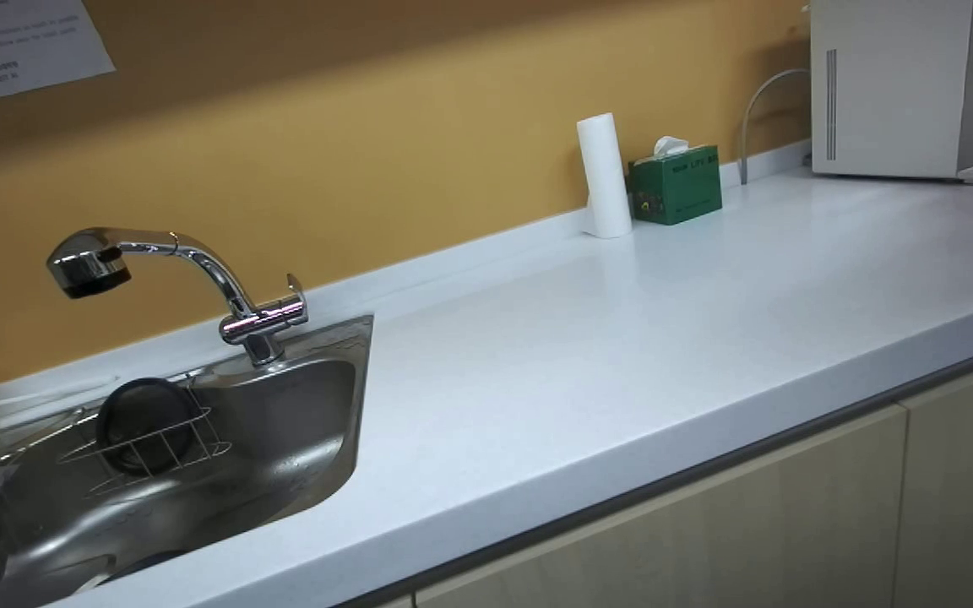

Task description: Put the orange cup under the coffeemaker.

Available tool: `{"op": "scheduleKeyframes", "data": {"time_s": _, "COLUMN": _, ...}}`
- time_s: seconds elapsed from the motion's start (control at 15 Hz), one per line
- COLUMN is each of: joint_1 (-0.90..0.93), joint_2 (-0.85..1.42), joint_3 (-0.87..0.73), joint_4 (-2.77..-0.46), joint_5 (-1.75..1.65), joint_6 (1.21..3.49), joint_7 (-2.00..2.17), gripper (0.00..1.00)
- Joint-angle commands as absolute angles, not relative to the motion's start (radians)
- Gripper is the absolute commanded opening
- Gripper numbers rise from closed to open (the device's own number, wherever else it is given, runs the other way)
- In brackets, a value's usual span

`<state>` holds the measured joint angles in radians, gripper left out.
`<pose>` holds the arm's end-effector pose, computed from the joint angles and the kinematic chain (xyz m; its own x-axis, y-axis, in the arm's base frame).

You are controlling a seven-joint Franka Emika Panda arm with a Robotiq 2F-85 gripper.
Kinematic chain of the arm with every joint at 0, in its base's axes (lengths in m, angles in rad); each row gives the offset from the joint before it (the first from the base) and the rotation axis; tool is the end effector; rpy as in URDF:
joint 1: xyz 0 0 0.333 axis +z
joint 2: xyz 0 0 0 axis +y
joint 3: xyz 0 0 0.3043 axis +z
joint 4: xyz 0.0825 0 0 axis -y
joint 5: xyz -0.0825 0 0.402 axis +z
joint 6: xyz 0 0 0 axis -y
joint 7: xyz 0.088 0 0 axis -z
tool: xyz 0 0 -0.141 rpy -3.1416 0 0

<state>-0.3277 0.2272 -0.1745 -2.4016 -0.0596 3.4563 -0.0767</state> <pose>0.5133 -0.2730 0.2720 0.6630 -0.1765 0.7275 -0.3805 -0.9163 0.1245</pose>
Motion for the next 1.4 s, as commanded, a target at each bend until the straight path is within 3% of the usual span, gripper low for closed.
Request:
{"op": "scheduleKeyframes", "data": {"time_s": 0.0, "joint_1": -0.286, "joint_2": 0.276, "joint_3": -0.242, "joint_4": -2.317, "joint_5": 0.012, "joint_6": 3.456, "joint_7": -0.118, "gripper": 0.49}}
{"op": "scheduleKeyframes", "data": {"time_s": 1.33, "joint_1": -0.324, "joint_2": 0.436, "joint_3": -0.203, "joint_4": -2.17, "joint_5": 0.042, "joint_6": 3.457, "joint_7": -0.033, "gripper": 0.49}}
